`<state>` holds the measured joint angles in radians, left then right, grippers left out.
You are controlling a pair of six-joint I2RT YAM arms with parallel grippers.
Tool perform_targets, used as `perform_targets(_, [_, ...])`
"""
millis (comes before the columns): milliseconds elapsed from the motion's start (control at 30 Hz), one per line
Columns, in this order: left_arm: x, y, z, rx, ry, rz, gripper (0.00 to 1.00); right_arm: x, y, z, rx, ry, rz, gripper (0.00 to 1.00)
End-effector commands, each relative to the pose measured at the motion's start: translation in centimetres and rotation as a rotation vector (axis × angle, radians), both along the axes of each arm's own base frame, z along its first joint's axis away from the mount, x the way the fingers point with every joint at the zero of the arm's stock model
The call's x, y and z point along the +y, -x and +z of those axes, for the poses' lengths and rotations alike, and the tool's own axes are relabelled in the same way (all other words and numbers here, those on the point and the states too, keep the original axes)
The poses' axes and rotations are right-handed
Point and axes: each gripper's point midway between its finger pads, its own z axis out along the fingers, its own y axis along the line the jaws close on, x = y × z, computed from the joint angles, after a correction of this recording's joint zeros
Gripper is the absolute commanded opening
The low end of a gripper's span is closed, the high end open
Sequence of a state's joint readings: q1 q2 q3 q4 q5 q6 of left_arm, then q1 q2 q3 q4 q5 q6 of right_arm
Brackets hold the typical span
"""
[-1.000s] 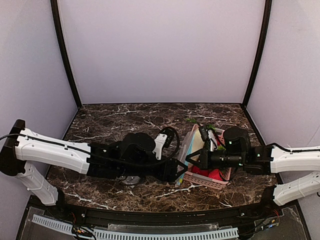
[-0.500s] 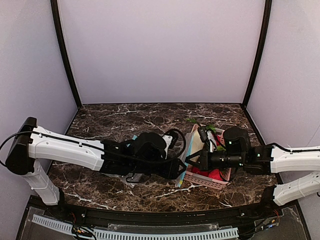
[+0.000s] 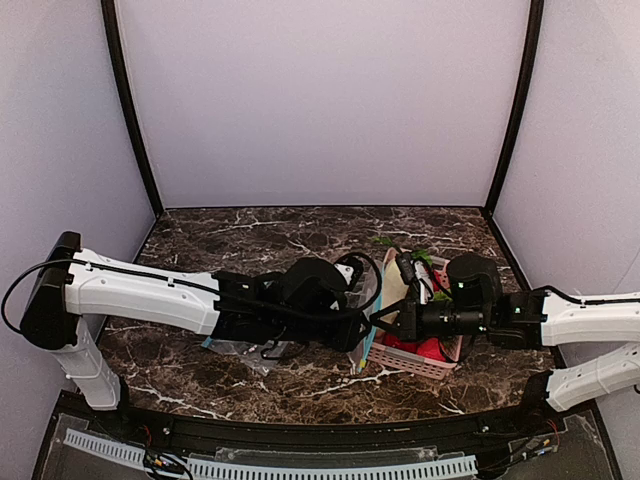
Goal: Place the food in the zip-top bag and seal the zipper
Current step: Open the zipper food storage bag at the center of the board.
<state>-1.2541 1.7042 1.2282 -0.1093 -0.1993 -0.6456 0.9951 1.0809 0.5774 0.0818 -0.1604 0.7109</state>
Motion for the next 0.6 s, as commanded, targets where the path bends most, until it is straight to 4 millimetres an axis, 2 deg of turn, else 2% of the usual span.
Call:
perform_targets(0, [0.5,-1.0,0.2,-0.043,-0.071,0.027,0.41,0.5,0.1,1.7,-0.031,-0.036,0.016,0.0])
perform_targets(200, [0.5,-1.5,0.5,-0.063,-0.072,0.047,0.31,0.4,0.0,1.1,-0.017,-0.014,0.008,0.0])
perform_targets(567, [0.3,-2.3,1.0,-0.102,-0.077,0.067,0.26,0.5,-0.2,0.2,-0.001,0.014,0.001,0.0])
